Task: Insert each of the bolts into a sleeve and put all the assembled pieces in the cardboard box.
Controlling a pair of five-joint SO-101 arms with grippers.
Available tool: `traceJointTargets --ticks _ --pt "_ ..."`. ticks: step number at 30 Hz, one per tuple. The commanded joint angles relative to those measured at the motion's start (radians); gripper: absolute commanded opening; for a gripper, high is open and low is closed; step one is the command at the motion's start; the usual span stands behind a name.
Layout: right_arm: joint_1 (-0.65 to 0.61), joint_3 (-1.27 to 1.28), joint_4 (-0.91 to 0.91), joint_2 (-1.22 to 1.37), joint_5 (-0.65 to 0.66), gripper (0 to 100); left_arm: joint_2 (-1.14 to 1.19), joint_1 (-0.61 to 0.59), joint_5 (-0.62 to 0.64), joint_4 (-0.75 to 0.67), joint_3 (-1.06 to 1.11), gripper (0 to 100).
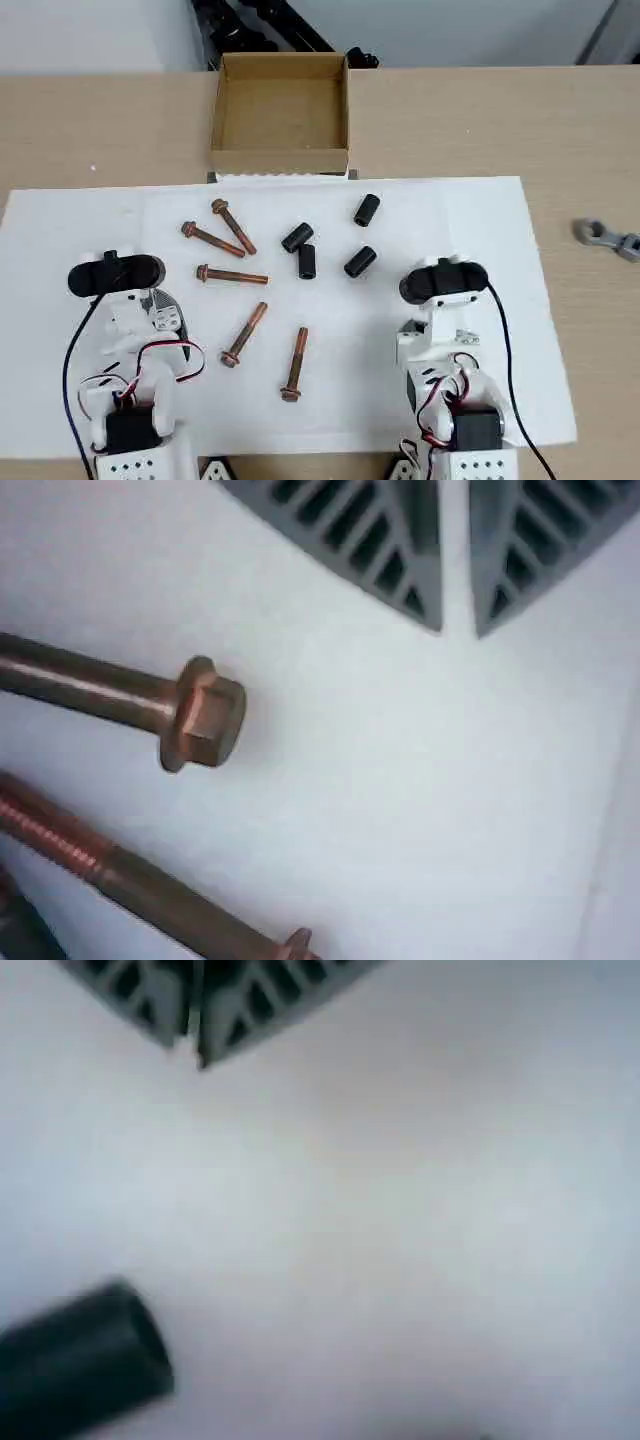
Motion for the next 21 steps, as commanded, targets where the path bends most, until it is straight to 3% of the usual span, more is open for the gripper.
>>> traceJointTargets --ticks 1,10,21 --pt "-0.005 -0.005 -0.084 -0.008 -0.005 1.2 -0.009 0.008 0.006 0.003 -0.018 1" --pt "-0.001 -0.006 -0.104 -0.007 -0.006 1.1 -0.009 0.008 0.006 0.003 -0.018 1" --pt "0.025 -0.086 0.067 0.002 -0.002 1.1 -0.009 0.008 0.006 0.003 -0.018 1"
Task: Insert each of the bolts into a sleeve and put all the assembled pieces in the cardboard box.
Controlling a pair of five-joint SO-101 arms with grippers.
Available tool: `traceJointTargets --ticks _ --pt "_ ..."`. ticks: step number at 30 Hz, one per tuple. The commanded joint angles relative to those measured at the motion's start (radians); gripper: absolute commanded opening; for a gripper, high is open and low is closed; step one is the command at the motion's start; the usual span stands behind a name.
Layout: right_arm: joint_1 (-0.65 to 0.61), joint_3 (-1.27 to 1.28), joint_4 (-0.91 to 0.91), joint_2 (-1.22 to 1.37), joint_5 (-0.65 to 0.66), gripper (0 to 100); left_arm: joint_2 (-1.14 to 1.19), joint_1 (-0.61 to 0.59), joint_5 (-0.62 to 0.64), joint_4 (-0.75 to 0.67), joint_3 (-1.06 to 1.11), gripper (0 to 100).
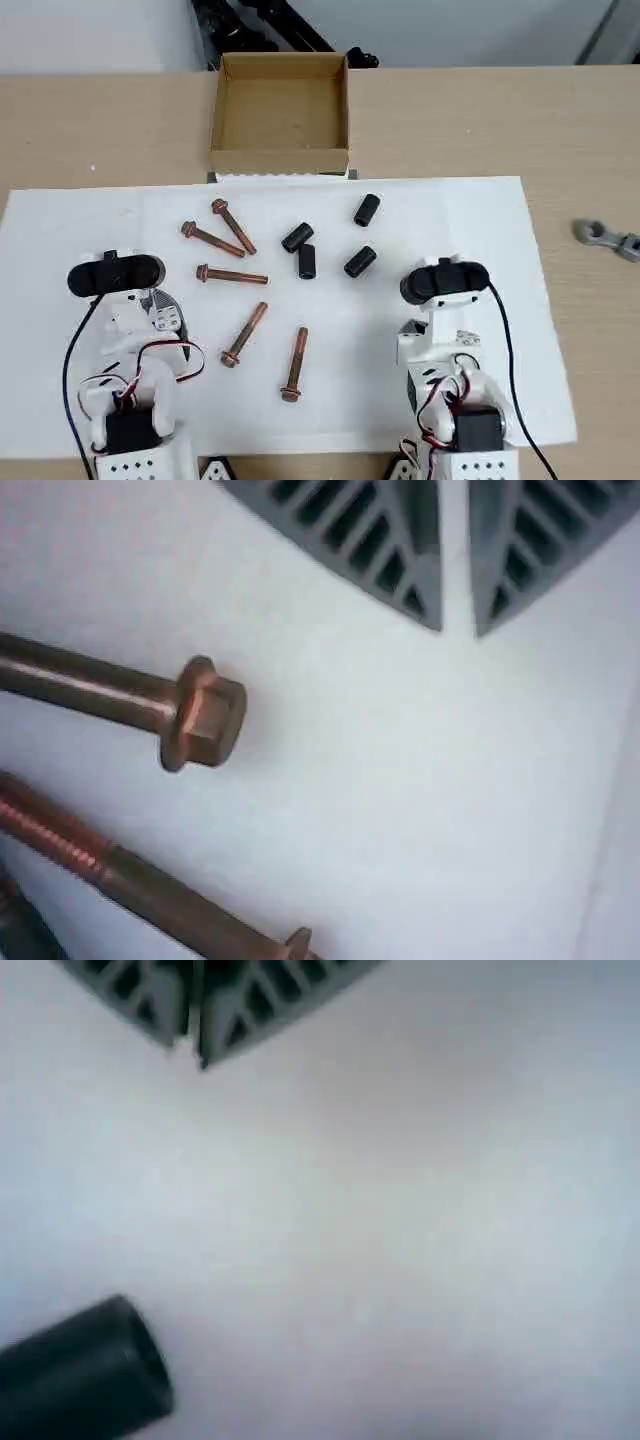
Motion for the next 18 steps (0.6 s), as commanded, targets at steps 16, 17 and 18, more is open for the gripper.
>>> traceJointTargets --ticks 16,17,18 --pt "0.148 -0.222 0.015 0.131 0.115 0.3 -0.009 0.006 0.003 -0.006 -0.018 1" --pt "0.148 -0.249 0.01 0.193 0.115 0.2 -0.009 0.006 0.003 -0.008 -0.021 1" --pt "0.148 -0.282 0.008 0.262 0.114 0.2 -0.009 0.006 0.003 -0.011 -0.024 1"
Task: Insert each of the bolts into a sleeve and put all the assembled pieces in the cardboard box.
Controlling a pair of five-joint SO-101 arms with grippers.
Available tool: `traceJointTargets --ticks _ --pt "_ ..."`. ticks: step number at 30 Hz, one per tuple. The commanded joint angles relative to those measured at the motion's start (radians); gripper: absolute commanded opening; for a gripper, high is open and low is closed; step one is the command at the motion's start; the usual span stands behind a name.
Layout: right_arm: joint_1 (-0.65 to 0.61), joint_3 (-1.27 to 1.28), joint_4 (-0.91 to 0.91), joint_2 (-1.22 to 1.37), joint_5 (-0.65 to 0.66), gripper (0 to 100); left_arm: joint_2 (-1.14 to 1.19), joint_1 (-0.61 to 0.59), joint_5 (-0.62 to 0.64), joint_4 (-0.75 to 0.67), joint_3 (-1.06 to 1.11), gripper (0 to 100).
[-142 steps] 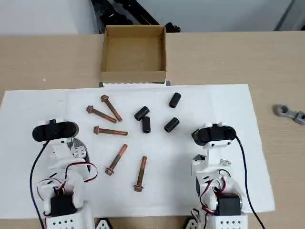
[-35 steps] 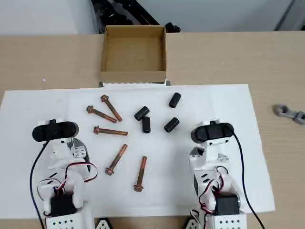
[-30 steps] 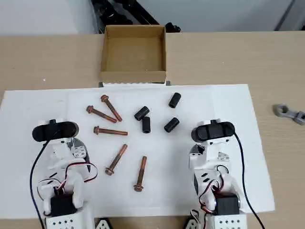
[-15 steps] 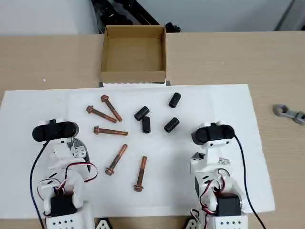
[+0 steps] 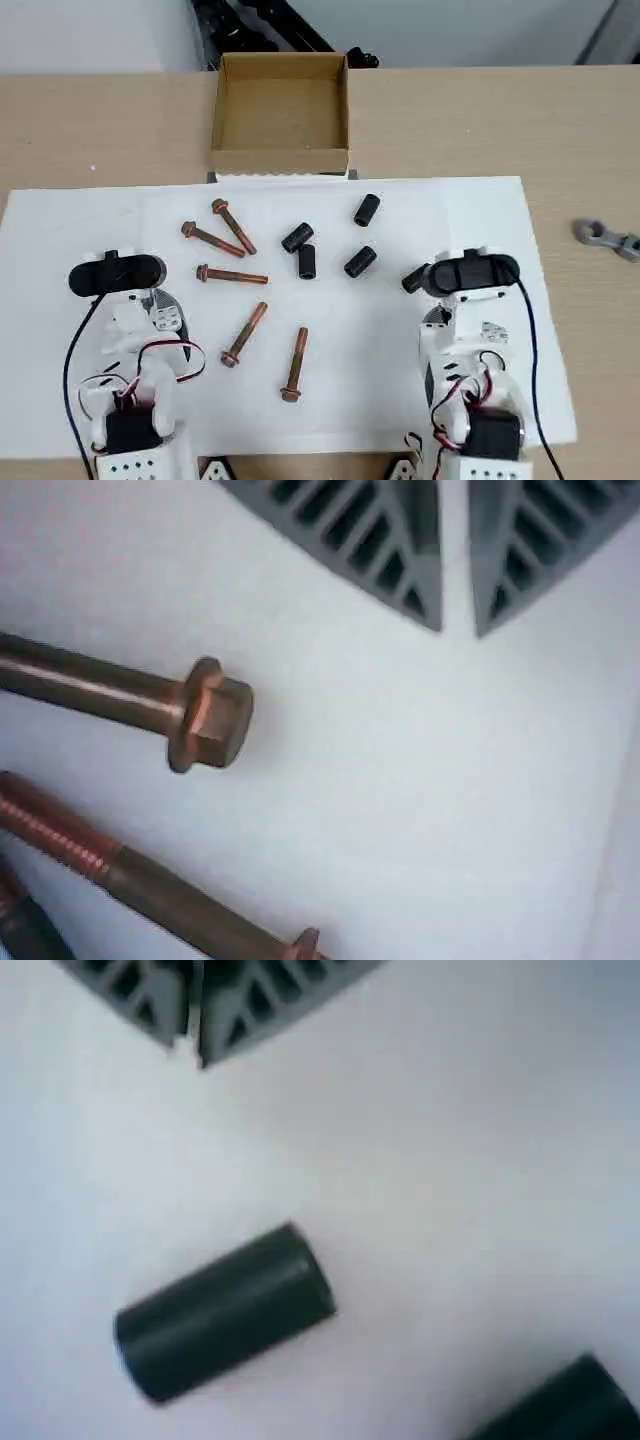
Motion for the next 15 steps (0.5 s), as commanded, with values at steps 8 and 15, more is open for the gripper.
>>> traceJointTargets --ticks 8,15 --pt "0.001 -0.615 0.077 0.796 -0.172 0.3 -0.003 0.008 -0.462 -0.014 -0.081 1" --pt "0.001 -0.988 0.231 1.072 -0.172 0.3 0.0 0.0 -0.342 0.103 -0.168 7"
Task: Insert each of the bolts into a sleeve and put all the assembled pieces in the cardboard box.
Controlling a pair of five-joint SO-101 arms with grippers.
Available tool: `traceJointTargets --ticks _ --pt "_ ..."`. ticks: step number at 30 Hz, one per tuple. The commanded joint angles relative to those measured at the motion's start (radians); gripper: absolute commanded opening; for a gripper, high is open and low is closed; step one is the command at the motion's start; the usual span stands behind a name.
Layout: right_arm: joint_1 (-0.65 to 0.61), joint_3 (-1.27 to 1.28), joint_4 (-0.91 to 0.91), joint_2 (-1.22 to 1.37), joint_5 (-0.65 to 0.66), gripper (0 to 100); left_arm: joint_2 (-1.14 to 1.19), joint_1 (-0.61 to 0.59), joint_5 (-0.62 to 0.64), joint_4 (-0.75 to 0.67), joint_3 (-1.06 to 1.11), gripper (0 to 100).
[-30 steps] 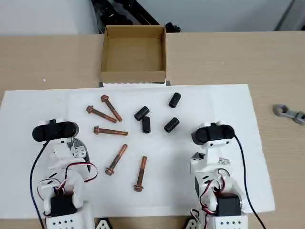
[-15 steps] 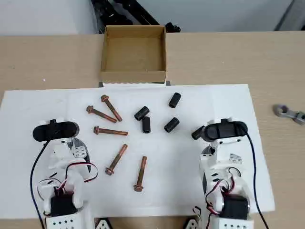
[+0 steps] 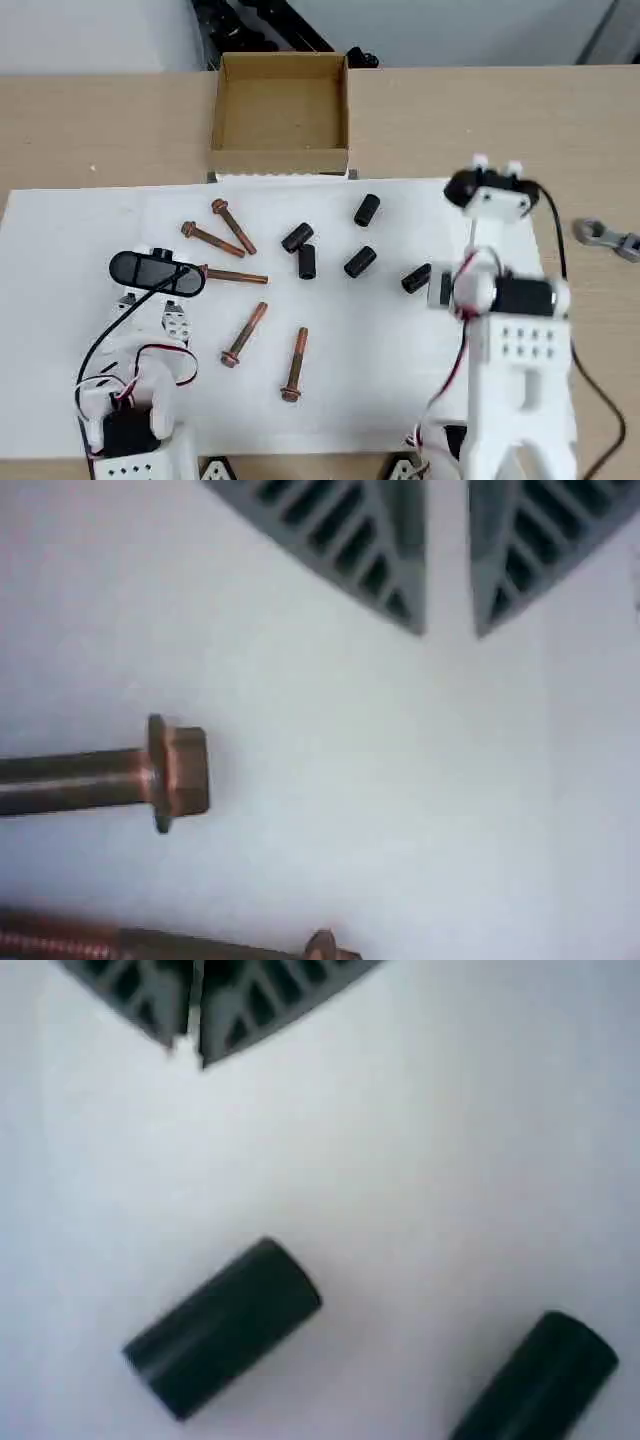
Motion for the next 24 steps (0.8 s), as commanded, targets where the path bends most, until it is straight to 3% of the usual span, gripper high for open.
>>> traceJointTargets --ticks 1,7,12,15,20,24 --pt "-0.002 -0.175 0.022 0.054 0.015 0.3 0.006 -0.005 0.106 0.06 -0.116 8" --pt "-0.122 -0.267 0.081 0.065 0.058 0.3 0.256 -0.08 0.135 -0.003 -0.225 13" --pt "-0.191 -0.27 0.077 0.067 0.057 0.3 0.694 -0.086 0.144 -0.026 -0.578 13" --pt "-0.194 -0.27 0.077 0.068 0.058 0.3 0.993 -0.043 0.203 0.084 -0.866 13" --pt "-0.193 -0.267 0.085 0.068 0.063 0.3 1.445 0.06 0.408 0.399 -1.346 13" --pt "-0.193 -0.265 0.088 0.07 0.066 0.3 1.708 0.138 0.45 0.565 -1.61 13"
